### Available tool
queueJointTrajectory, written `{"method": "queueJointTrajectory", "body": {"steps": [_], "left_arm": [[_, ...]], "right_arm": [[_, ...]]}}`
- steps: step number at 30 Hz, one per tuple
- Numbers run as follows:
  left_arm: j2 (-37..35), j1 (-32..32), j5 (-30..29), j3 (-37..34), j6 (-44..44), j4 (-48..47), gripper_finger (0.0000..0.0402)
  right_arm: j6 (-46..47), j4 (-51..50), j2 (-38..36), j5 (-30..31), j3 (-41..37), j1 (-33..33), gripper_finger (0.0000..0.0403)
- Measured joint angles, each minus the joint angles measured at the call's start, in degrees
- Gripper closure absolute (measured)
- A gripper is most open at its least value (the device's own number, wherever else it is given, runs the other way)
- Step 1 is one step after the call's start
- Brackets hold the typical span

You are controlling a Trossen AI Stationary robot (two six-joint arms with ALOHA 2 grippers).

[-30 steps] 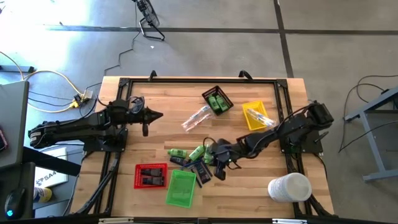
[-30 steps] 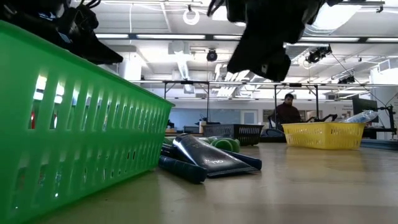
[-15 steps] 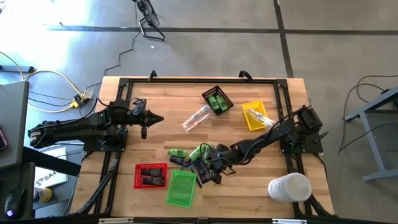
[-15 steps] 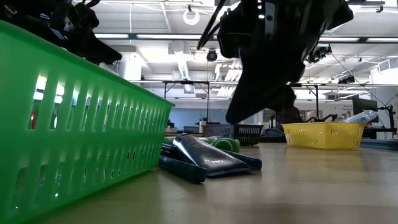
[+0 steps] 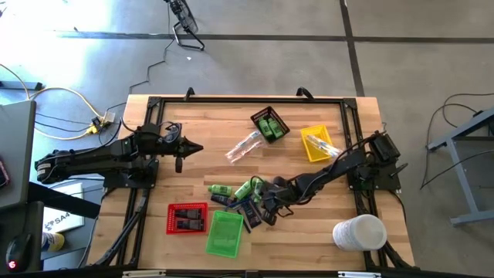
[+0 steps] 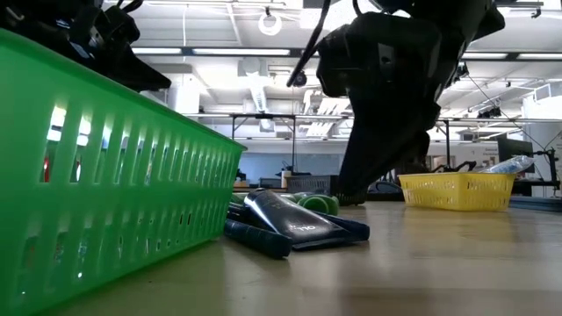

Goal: Pick & Place Travel size toiletries
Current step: Put the right razor into the green bin

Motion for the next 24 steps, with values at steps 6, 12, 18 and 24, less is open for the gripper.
{"method": "queueJointTrajectory", "body": {"steps": [6,12,18,24], "left_arm": [[0.0,0.0,0.0,0.0,0.0,0.02,0.04],[-0.01,0.0,-0.04,0.0,0.02,-0.02,0.04],[-0.01,0.0,-0.13,0.0,0.02,-0.13,0.04],[0.0,0.0,-0.11,0.0,0.02,-0.11,0.04]], "right_arm": [[-1.36,0.94,0.95,1.15,0.0,0.84,0.0254],[-4.65,4.89,2.91,-0.11,-0.02,2.39,0.0251],[-4.76,9.48,2.91,0.12,-0.02,2.36,0.032],[-4.54,10.81,4.71,1.52,-0.07,1.42,0.0394]]}}
